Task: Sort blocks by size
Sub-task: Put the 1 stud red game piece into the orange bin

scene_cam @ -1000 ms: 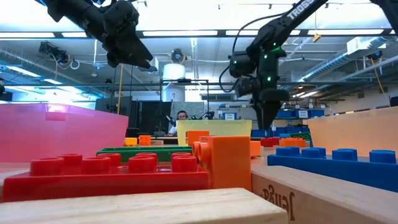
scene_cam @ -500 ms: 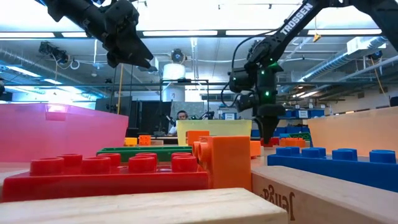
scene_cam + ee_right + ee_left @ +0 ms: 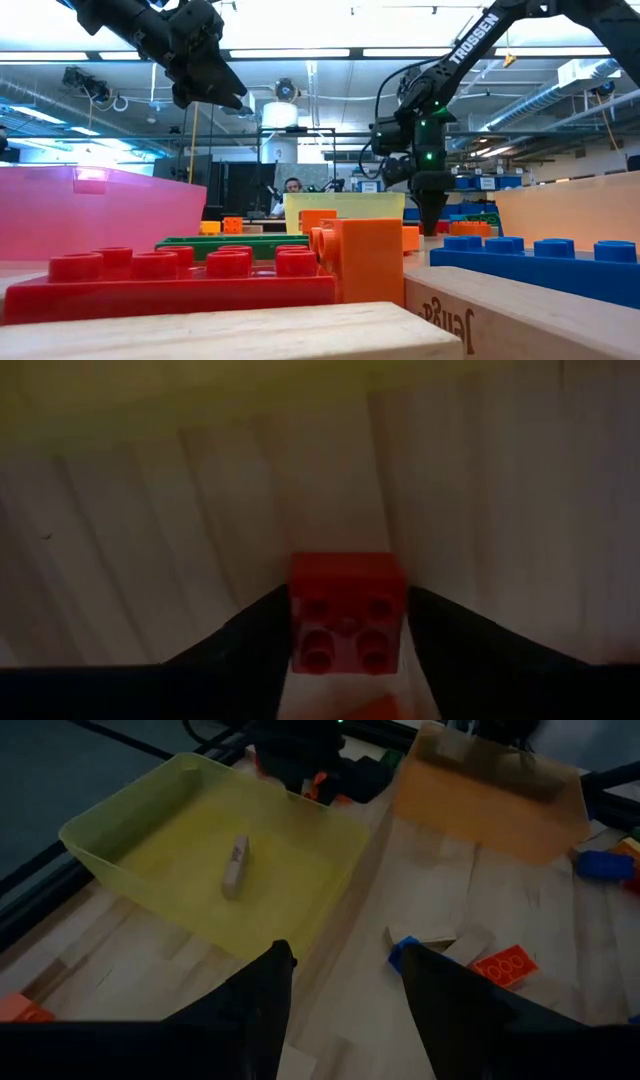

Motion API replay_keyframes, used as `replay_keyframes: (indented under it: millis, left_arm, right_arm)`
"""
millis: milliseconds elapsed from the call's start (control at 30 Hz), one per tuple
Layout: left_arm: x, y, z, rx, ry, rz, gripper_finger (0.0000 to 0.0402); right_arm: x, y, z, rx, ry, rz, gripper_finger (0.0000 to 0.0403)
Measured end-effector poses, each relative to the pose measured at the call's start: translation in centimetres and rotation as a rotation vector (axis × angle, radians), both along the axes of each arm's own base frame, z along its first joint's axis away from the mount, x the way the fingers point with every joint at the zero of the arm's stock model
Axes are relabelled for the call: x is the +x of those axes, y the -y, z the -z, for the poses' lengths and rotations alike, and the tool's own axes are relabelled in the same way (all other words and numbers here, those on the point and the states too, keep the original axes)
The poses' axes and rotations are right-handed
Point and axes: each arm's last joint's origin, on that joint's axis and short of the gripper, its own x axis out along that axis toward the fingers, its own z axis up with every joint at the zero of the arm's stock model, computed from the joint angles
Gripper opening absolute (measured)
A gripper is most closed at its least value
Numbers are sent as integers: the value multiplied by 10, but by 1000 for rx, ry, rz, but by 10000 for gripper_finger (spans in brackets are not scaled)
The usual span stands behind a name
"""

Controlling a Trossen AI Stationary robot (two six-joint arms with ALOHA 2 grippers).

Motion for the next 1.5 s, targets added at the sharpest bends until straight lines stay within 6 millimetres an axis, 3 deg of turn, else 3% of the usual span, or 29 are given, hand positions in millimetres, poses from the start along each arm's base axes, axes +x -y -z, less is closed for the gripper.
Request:
replay_keyframes:
  millis: [100, 267, 500, 767, 1000, 1133, 1267, 1500]
  left_arm:
    - [0, 0, -1, 2, 6, 1, 198]
    - [1, 0, -2, 56, 3, 28, 198]
    - [1, 0, -2, 97, -12, 45, 198]
    - [1, -1, -2, 106, -5, 20, 198]
    - [2, -2, -5, 123, 14, 2, 198]
    - [3, -2, -6, 125, 27, 1, 198]
    - [4, -2, -6, 127, 37, 0, 198]
    - [5, -3, -9, 140, 66, -16, 198]
  right_arm:
    - [0, 0, 0, 2, -2, 7, 153]
    - [-5, -4, -9, 15, -23, 100, 154]
    - [-28, -25, -74, 0, 24, 260, 154]
    - [-71, -89, -170, -33, 266, 499, 154]
    - [-128, -149, -210, -91, 305, 703, 154]
    - [-154, -170, -204, -82, 297, 808, 154]
    - [-168, -184, -175, -47, 255, 883, 154]
    - [-155, -197, -108, 68, 218, 907, 154]
